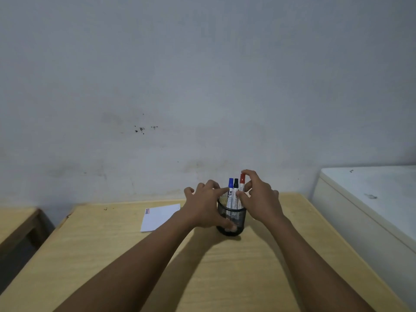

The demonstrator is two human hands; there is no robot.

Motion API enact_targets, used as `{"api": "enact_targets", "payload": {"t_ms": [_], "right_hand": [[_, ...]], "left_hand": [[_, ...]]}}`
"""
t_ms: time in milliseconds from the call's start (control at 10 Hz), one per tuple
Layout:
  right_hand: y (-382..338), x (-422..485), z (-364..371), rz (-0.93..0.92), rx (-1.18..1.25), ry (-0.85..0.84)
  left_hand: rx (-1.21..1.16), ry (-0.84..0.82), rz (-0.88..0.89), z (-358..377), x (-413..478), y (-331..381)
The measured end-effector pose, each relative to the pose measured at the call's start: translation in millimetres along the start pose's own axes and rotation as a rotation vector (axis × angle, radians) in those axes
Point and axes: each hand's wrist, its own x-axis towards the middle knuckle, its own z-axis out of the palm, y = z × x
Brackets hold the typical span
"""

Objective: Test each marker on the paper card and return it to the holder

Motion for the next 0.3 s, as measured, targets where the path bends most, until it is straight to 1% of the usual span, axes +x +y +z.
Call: {"api": "enact_targets", "payload": {"t_ms": [200,300], "right_hand": [[-2.0,-2.0,-0.4,0.013,-0.009,-0.019],[-5.5,-2.1,-3.8,-0.014,-0.013,0.03]], "left_hand": [[-0.001,0.009,0.002,2.6,-0.6,0.5],[-0.024,0.027,0.001,-2.5,-3.4,2.1]]}}
